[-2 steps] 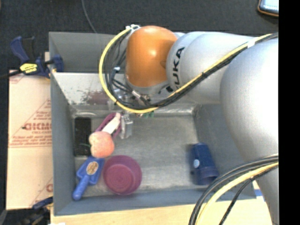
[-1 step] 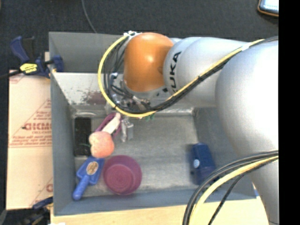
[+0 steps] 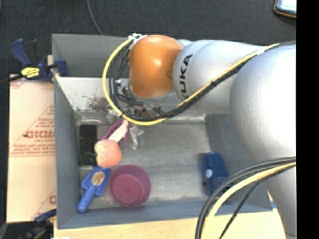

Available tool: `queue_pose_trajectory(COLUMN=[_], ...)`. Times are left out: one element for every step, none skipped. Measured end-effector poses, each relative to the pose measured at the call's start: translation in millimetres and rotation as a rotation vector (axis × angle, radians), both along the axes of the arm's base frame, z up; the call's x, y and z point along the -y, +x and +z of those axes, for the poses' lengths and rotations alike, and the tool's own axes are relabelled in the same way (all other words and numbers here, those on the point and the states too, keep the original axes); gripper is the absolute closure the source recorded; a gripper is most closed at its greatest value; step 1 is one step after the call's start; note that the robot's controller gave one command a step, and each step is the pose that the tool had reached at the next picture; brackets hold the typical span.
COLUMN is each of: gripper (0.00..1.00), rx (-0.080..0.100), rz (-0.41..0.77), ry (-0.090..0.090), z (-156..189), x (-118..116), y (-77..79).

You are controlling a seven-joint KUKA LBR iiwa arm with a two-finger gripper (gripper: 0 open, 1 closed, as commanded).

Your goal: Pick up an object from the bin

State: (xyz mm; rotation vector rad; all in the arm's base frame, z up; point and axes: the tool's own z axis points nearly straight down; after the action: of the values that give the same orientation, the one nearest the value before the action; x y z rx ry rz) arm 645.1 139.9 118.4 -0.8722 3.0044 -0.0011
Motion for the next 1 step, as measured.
queue_pose_trajectory(gripper=[0.0], rx=[0.001], rz=[0.037], ry=[0.0], z=[-47.2], x=[5.7], y=[9.4])
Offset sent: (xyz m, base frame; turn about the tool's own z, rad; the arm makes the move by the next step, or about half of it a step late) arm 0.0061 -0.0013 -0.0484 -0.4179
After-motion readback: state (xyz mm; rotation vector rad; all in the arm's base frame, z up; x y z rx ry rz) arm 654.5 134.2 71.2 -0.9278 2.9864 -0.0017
